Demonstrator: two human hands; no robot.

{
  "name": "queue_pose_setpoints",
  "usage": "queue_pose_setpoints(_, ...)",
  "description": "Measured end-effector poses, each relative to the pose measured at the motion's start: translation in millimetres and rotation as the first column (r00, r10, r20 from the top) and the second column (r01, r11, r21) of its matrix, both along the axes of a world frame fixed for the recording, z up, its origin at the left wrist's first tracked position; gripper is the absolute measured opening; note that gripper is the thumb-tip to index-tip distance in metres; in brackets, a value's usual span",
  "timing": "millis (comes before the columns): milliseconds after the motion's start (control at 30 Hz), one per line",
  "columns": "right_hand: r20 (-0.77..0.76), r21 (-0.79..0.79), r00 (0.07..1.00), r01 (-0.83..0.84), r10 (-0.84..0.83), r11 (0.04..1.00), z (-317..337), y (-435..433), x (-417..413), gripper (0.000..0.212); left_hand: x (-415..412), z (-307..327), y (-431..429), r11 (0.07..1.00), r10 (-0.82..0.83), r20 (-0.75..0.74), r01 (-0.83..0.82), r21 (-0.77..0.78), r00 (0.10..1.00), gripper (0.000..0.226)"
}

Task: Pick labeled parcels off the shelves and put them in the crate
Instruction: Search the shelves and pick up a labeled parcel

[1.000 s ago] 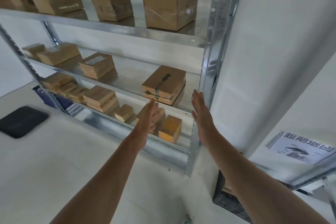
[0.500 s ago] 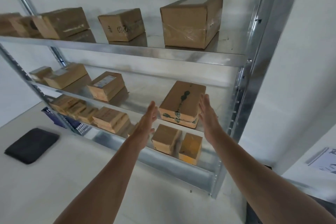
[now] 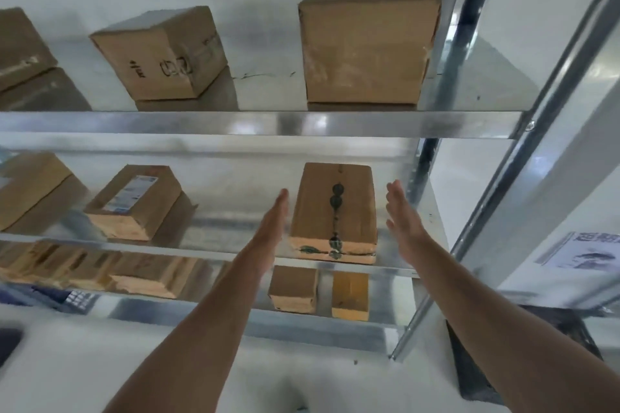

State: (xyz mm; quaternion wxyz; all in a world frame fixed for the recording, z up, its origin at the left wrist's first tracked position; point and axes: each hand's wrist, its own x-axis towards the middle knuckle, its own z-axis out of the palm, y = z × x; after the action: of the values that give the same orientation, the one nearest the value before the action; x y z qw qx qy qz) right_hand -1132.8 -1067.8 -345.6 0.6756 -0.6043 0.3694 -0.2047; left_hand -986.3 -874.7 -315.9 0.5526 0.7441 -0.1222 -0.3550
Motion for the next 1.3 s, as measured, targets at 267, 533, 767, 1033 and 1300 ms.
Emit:
queue_pose_setpoints(267,-0.181,0.077,0.977,0.132,-0.116,0.988,-9.1,-8.6,41.9,0.086,70.2,-14.9,-42.3,0.975,-0.210,-0.086,0.216,0.059,0.974,0.079)
queue_pose_setpoints(533,-0.196,0.169,0.978,0.108,-0.074,0.980,-10.0,-12.1,46.3,0.084,86.0,-41.0,-57.3,0.971,-0.182,-0.220,0.211,0.115,0.958,0.111)
queue_pose_setpoints(767,-0.125,0.134,0.989,0.097,-0.080,0.986,7.1,-16.6,49.0,0.085,83.7,-22.3,-53.3,0.997,-0.080,-0.237,0.076,-0.026,0.968,0.079)
queue_pose_setpoints(1033,0.008,0.051,0.998,0.064,-0.065,0.997,31.1,-19.4,41.3,0.095,80.4,-2.4,-50.6,0.970,-0.031,-0.182,-0.015,-0.244,0.983,0.084)
queue_pose_setpoints(1300,-0.008,0.107,0.999,0.054,-0.053,0.993,20.0,-17.7,20.2,0.094,67.8,-9.9,-40.2,0.981,-0.024,-0.224,-0.020,-0.192,0.974,0.097)
